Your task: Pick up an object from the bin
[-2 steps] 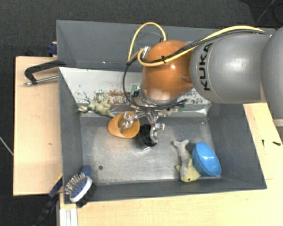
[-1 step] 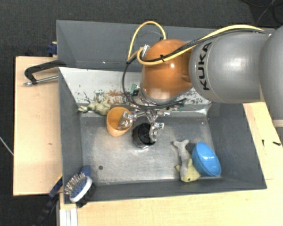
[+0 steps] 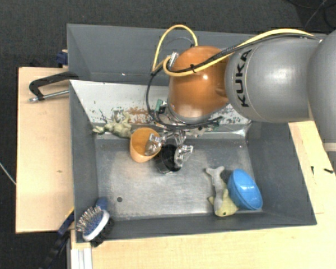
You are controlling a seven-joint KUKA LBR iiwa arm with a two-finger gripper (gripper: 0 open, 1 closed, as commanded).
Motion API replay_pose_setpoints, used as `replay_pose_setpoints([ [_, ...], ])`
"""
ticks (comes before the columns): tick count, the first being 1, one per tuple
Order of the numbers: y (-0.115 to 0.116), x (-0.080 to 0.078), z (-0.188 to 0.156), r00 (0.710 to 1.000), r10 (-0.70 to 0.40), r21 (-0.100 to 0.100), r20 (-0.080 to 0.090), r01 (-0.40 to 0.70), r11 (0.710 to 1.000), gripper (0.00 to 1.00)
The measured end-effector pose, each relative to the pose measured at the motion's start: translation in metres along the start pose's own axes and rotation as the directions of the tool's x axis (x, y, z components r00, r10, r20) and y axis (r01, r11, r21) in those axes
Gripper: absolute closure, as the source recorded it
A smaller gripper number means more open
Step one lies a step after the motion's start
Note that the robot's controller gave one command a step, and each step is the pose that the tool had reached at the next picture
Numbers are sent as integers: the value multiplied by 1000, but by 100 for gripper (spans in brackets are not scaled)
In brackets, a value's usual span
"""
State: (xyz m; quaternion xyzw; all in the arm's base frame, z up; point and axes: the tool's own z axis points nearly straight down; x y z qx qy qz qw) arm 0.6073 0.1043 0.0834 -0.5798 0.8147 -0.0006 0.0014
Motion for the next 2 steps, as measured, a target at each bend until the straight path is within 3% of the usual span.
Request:
replay_pose_setpoints([
  [1, -2, -3, -67, 1000, 3, 8, 7, -3, 1000, 100],
  [2, -3, -4, -71, 1000, 7, 2, 5, -7, 1000, 100],
])
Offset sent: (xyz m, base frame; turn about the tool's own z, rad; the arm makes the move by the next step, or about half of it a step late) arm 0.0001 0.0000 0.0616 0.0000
